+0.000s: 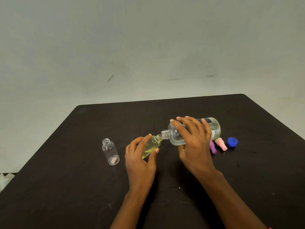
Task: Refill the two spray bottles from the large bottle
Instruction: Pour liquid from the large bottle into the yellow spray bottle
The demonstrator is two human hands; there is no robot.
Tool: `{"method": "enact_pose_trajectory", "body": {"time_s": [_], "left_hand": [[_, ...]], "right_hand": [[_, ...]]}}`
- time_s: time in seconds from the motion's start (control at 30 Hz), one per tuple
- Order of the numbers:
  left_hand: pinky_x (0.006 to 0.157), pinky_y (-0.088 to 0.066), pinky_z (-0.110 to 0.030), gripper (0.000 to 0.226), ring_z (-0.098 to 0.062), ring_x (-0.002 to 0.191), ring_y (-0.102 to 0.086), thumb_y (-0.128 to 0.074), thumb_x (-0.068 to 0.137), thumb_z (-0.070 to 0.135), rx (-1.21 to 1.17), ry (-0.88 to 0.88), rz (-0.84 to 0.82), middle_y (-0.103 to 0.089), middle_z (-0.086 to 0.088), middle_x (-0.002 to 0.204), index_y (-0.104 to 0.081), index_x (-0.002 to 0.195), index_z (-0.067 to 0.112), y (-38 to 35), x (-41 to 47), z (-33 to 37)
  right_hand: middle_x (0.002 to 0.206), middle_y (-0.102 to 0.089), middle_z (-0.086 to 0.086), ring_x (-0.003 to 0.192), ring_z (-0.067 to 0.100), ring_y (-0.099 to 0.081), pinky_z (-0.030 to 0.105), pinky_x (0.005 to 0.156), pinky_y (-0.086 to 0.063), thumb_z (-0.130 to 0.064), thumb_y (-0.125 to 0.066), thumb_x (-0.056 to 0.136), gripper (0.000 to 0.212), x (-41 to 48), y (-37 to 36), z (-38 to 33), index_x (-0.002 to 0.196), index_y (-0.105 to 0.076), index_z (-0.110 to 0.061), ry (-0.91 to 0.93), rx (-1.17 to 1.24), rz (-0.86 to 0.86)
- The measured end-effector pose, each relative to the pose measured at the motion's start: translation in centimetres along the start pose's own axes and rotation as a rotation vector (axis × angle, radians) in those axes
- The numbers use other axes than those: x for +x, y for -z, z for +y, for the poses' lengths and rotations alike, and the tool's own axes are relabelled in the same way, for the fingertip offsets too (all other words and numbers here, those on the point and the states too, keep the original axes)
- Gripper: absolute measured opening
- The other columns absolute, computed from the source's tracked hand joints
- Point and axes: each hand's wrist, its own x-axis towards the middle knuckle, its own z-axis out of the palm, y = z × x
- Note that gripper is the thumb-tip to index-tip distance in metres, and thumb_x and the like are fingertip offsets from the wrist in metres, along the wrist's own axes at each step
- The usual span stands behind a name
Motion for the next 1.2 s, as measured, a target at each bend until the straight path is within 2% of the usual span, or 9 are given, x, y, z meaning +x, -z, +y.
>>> {"method": "enact_pose_trajectory", "body": {"time_s": [0.17,0.5,0.83,1.0,1.2], "left_hand": [[0.09,-0.039,-0.011,0.048,0.0,0.11,-0.046,-0.078,0.075,0.009,0.012,0.003,-0.007,-0.057,0.011,0.112,-0.066,0.118,0.027,0.03,0.0,0.01],[0.089,-0.036,-0.006,0.048,0.001,0.111,-0.045,-0.078,0.075,0.008,0.021,0.0,-0.005,-0.057,0.011,0.112,-0.066,0.118,0.027,0.02,0.03,-0.02],[0.089,-0.038,-0.009,0.049,0.0,0.11,-0.046,-0.078,0.074,0.008,0.02,-0.004,0.001,-0.058,0.009,0.112,-0.066,0.118,0.026,0.01,0.06,-0.12],[0.09,-0.042,-0.02,0.048,-0.002,0.108,-0.048,-0.079,0.074,0.008,0.007,0.005,0.0,-0.058,0.008,0.112,-0.066,0.117,0.026,0.03,0.03,-0.05],[0.09,-0.043,-0.023,0.049,-0.001,0.109,-0.047,-0.078,0.074,0.007,0.0,0.005,-0.002,-0.058,0.009,0.111,-0.066,0.117,0.026,0.05,0.04,0.05]], "right_hand": [[0.127,-0.06,0.003,0.126,0.021,-0.044,0.042,0.115,-0.016,0.008,-0.077,0.055,0.084,0.01,0.04,-0.04,0.128,-0.051,-0.023,0.0,0.003,0.004],[0.128,-0.059,0.003,0.126,0.021,-0.043,0.042,0.115,-0.015,0.008,-0.078,0.054,0.084,0.01,0.07,-0.08,0.128,-0.052,-0.022,-0.001,0.006,-0.002],[0.128,-0.059,0.003,0.127,0.021,-0.044,0.04,0.116,-0.013,0.008,-0.077,0.055,0.083,0.03,0.14,-0.21,0.128,-0.052,-0.023,-0.006,-0.004,-0.008],[0.128,-0.059,0.003,0.127,0.021,-0.044,0.039,0.116,-0.012,0.008,-0.077,0.055,0.082,0.06,0.18,-0.21,0.128,-0.054,-0.021,-0.009,-0.004,-0.015],[0.128,-0.059,0.003,0.127,0.021,-0.044,0.039,0.116,-0.011,0.008,-0.077,0.055,0.081,0.09,0.2,-0.26,0.128,-0.056,-0.02,-0.011,-0.004,-0.012]]}}
